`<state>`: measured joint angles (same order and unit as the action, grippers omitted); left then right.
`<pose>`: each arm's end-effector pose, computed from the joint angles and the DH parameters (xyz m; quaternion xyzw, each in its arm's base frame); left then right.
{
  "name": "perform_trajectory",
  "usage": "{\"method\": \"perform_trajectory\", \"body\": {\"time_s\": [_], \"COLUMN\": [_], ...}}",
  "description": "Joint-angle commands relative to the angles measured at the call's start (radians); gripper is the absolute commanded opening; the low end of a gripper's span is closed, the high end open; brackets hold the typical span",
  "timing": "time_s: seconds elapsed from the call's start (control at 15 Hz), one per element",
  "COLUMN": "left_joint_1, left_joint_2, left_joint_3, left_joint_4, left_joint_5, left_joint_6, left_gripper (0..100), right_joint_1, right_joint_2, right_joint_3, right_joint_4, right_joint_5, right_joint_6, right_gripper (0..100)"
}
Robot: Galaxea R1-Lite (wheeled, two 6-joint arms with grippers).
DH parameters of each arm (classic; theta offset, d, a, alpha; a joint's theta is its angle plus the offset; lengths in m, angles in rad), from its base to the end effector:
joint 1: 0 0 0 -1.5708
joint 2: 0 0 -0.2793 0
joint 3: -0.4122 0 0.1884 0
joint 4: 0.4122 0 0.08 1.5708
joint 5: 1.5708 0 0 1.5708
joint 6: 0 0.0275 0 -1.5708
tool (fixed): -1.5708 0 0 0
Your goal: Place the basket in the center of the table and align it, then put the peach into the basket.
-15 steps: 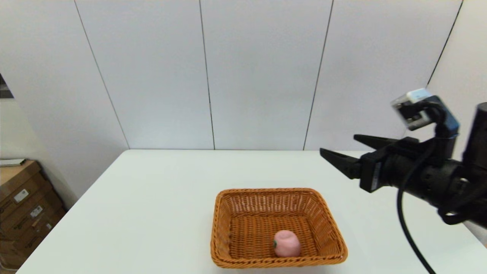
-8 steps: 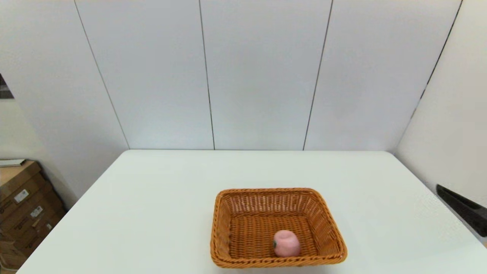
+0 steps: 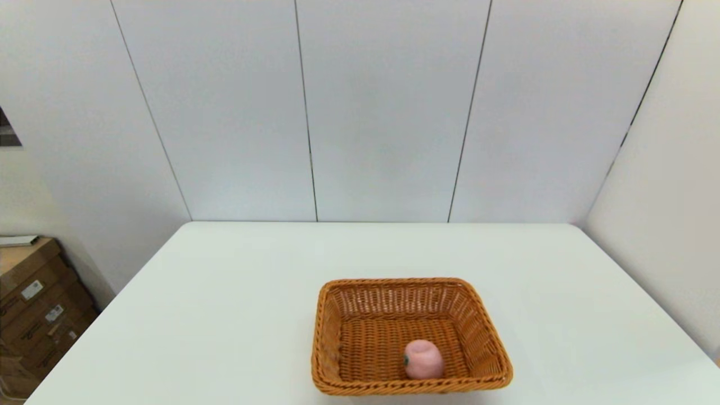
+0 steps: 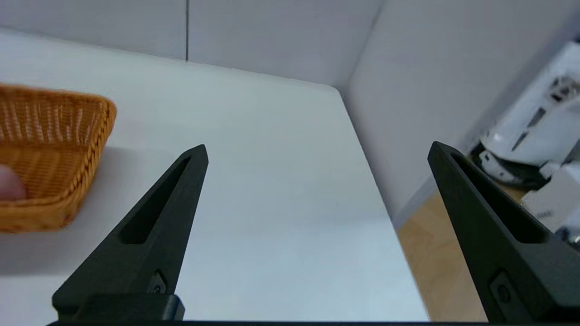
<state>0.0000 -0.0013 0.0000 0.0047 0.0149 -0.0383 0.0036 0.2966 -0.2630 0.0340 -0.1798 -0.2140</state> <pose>0.0007 0.0004 0.0750 -0.0191 0.0016 0.0075 0.9998 0.0148 -0.0049 0.1440 -0.1094 0.0428 -0.0838 0.9895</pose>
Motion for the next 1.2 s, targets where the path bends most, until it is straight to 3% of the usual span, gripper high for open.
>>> {"method": "perform_trajectory", "body": {"time_s": [0.07,0.2,0.33,0.4,0.6,1.2], "left_joint_1": [0.000,0.000,0.000,0.000,0.000,0.000], "left_joint_2": [0.000,0.000,0.000,0.000,0.000,0.000], "left_joint_3": [0.000,0.000,0.000,0.000,0.000,0.000], "left_joint_4": [0.000,0.000,0.000,0.000,0.000,0.000], "left_joint_5": [0.000,0.000,0.000,0.000,0.000,0.000], "left_joint_6": [0.000,0.000,0.000,0.000,0.001,0.001], "left_gripper": [100,100,100,100,100,100], "right_joint_1": [-0.005,-0.004,-0.004,-0.004,-0.004,-0.004], "right_joint_2": [-0.197,-0.297,-0.298,-0.298,-0.298,-0.297], "right_joint_3": [0.113,0.208,0.222,0.235,0.261,0.261], "right_joint_4": [0.015,0.006,-0.003,-0.002,-0.034,-0.033], "right_joint_5": [0.060,0.106,0.141,0.158,0.168,0.168], "right_joint_6": [0.165,0.162,0.222,0.220,0.196,0.205], "right_gripper": [100,100,100,100,100,100]}}
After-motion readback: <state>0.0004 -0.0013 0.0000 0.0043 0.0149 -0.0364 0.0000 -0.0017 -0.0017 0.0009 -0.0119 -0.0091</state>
